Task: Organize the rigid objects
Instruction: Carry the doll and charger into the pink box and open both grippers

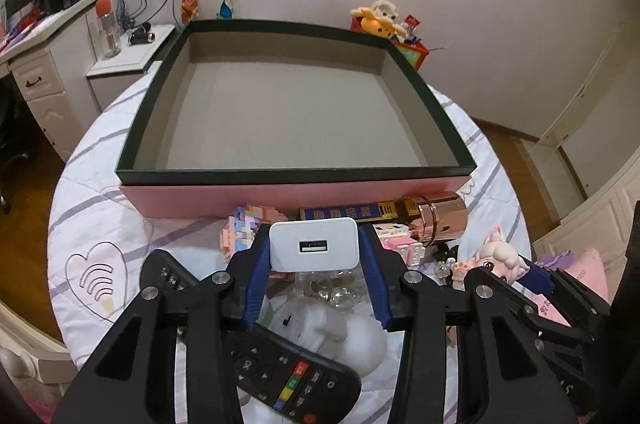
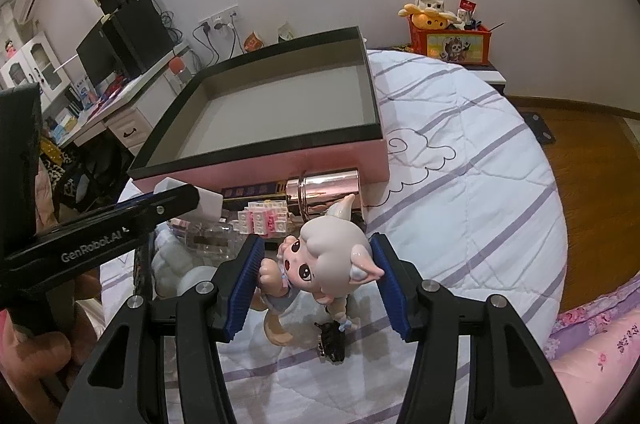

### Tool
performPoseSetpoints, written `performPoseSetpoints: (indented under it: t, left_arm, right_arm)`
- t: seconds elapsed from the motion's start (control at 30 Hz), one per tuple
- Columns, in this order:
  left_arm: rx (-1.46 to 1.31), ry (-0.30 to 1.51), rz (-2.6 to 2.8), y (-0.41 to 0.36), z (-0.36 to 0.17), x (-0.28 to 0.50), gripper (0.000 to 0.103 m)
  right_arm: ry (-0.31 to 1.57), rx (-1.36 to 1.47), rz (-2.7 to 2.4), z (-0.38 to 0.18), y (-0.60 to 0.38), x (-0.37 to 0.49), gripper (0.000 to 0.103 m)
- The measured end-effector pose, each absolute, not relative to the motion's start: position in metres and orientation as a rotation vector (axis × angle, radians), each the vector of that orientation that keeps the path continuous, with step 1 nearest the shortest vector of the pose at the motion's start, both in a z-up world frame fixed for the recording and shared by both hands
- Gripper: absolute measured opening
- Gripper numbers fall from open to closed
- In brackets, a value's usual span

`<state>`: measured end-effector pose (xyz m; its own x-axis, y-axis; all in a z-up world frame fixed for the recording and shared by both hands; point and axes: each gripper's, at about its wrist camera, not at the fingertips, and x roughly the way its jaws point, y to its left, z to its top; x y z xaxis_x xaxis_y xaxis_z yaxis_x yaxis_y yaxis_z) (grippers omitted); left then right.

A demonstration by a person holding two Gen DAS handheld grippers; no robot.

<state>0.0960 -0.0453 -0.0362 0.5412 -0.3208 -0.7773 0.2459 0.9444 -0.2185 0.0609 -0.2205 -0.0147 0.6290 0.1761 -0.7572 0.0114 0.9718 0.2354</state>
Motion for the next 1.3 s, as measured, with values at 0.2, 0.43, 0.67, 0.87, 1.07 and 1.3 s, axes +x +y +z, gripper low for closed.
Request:
performPoseSetpoints:
  t: [0.2,0.43,0.67,0.87,1.07,1.3]
  left_arm:
    - [-0.097,0.886,-0.344,-0.032,-0.014,0.086,0.041]
    - [-0.102,0.826,-0.330,-0.014,0.016,0.098,0.041]
    - [-0.092,0.752,-0.321,-0.007,0.048,0.127,0.041]
    - [-0.062,0.764,-0.281,-0.013,0.048,0.179,0.041]
    - [-0.032,0.850,-0.232,-0.023,0.015,0.231,0.041]
    - [0.010,0.954,-0.219,-0.039,-0.028,0.267,0.041]
  right_arm:
    - [0.863,0.209,0.109,0.001,-0.215,0.063,0.056]
    - [0.804,0.162,0.151,0.032,-0.201,0.082,0.056]
    - [0.761,0.109,0.187,0.060,-0.185,0.129,0.056]
    - [0.803,0.082,0.192,0.054,-0.179,0.194,0.056]
    - [0.917,0.094,0.183,0.017,-0.183,0.253,0.056]
    - [1.039,0.094,0.161,-0.026,-0.187,0.286,0.056]
